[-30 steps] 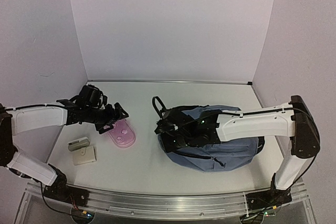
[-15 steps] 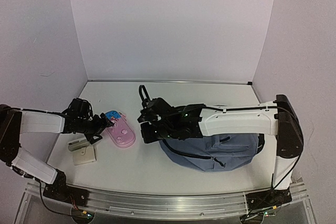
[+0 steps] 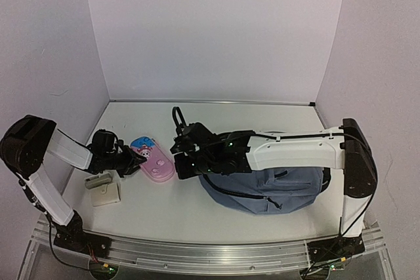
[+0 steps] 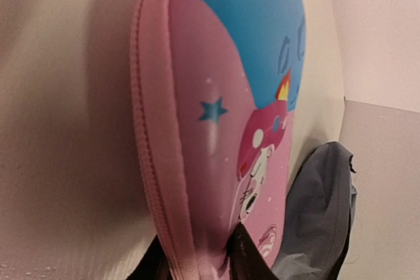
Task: Pack the student bag
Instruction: Pick up the stationery from the center of the board.
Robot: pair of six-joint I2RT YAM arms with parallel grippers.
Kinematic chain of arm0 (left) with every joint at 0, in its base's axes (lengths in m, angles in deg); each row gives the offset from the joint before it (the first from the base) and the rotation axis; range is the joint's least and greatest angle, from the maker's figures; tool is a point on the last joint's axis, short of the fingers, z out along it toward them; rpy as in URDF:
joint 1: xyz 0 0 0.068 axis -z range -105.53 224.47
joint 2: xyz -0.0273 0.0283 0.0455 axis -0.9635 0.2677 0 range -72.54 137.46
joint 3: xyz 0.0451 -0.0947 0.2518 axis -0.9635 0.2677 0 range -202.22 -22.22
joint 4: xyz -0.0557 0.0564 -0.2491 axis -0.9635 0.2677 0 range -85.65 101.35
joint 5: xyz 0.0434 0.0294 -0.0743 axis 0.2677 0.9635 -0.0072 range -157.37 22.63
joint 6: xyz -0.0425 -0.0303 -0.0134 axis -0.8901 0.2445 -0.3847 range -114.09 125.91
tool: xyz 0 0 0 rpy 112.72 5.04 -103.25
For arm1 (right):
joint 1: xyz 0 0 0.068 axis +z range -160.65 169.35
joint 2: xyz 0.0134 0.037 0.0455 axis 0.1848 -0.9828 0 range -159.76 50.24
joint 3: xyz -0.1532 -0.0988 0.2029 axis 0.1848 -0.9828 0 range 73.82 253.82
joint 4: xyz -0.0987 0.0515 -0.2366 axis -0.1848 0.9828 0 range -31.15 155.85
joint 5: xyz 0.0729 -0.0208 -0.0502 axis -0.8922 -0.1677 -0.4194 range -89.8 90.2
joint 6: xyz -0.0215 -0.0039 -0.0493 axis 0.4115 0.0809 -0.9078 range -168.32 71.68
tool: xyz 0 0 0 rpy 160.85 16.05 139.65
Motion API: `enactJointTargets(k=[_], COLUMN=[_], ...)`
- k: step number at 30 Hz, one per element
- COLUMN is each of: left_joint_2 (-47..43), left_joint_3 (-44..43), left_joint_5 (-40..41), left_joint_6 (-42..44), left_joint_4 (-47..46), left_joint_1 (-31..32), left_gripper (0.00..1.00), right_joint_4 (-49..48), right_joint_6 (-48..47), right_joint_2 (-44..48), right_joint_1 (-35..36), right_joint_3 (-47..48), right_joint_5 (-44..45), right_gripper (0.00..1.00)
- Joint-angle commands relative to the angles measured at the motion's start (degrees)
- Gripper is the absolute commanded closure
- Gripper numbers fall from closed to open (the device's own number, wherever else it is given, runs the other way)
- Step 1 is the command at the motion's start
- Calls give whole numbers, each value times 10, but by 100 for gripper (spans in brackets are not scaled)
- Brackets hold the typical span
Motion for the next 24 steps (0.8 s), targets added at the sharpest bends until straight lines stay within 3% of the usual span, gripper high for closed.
enactJointTargets(k=[1,3,10,13,18,21,24], left_joint_2=[15,3,-106,-179,-275,-292,-304], left_joint_3=[13,16,28,33,22,20,14], left_joint_5=[2,1,-11,-14,-1,-13,-1], left_joint_6=[4,13,66,64,1,-63,-106], left_joint_4=[-38,-41,-42,-43,-29,-76,-110], left_joint_1=[-1,-1,-1,0,6,18,49], left_gripper=[91,99,100,100,100,100,100], right_joint_4=[-16,-17,-51,-103,-315,-420,-536], right_joint_6=[5,5,24,68,180,233,276], right_joint_2=[28,32,71,107,186,196,195], right_joint_1=[2,1,-17,-35,-49,-49,-49], right_joint_3=[3,2,-29,-77,-200,-251,-301], right_joint_5=[6,5,-21,-53,-120,-150,-169], right_gripper=[74,74,73,67,34,12,4])
